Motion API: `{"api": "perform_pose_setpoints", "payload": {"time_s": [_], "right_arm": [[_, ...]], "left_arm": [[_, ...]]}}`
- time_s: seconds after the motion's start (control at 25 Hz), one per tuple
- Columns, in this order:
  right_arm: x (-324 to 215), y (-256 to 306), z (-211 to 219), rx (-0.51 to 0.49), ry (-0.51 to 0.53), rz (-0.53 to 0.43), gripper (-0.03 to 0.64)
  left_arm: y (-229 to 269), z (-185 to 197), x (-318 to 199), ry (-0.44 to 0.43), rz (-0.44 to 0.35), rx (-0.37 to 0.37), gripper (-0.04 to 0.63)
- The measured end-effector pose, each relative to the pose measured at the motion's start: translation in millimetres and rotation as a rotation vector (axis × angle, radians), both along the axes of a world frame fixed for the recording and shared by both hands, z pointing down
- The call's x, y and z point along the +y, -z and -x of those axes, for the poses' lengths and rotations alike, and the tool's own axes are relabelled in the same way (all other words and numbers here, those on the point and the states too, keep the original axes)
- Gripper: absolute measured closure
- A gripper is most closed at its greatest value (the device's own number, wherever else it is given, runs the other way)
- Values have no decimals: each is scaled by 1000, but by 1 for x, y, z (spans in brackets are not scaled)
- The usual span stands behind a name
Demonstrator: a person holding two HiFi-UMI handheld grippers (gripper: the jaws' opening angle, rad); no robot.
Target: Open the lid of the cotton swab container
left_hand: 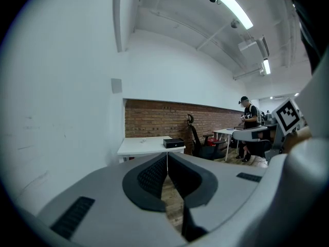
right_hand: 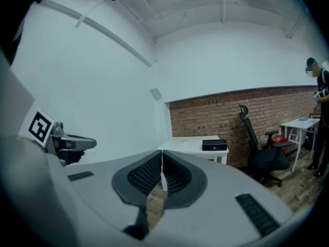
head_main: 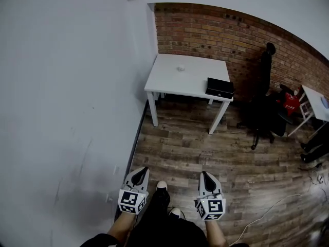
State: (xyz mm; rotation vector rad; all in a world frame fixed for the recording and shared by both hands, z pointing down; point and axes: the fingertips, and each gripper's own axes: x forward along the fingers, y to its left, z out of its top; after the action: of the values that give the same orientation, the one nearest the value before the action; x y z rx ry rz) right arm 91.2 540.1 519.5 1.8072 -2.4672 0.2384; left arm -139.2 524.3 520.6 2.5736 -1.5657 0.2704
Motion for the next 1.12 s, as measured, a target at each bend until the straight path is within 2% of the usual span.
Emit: {"api": "perform_pose_setpoints", "payload": {"time_s": [0.24, 0.4, 0.52, 0.8, 1.12], "right_arm": [[-49, -6, 7, 30, 26, 11, 595], [-93, -8, 6, 36, 3, 20, 595], [-125, -10, 8, 36, -10, 35, 595], [-195, 1, 26, 34, -32, 29, 595], [-255, 0, 42, 31, -43, 50, 595]], "left_arm": [[-11, -6, -50, -26, 4, -9, 581], [-13, -13, -95, -65, 19, 24, 581], [-12, -15, -131, -85, 13, 23, 581], [-4, -6, -208, -127, 3, 16, 581], [-7, 7, -270, -144, 18, 18, 581]]}}
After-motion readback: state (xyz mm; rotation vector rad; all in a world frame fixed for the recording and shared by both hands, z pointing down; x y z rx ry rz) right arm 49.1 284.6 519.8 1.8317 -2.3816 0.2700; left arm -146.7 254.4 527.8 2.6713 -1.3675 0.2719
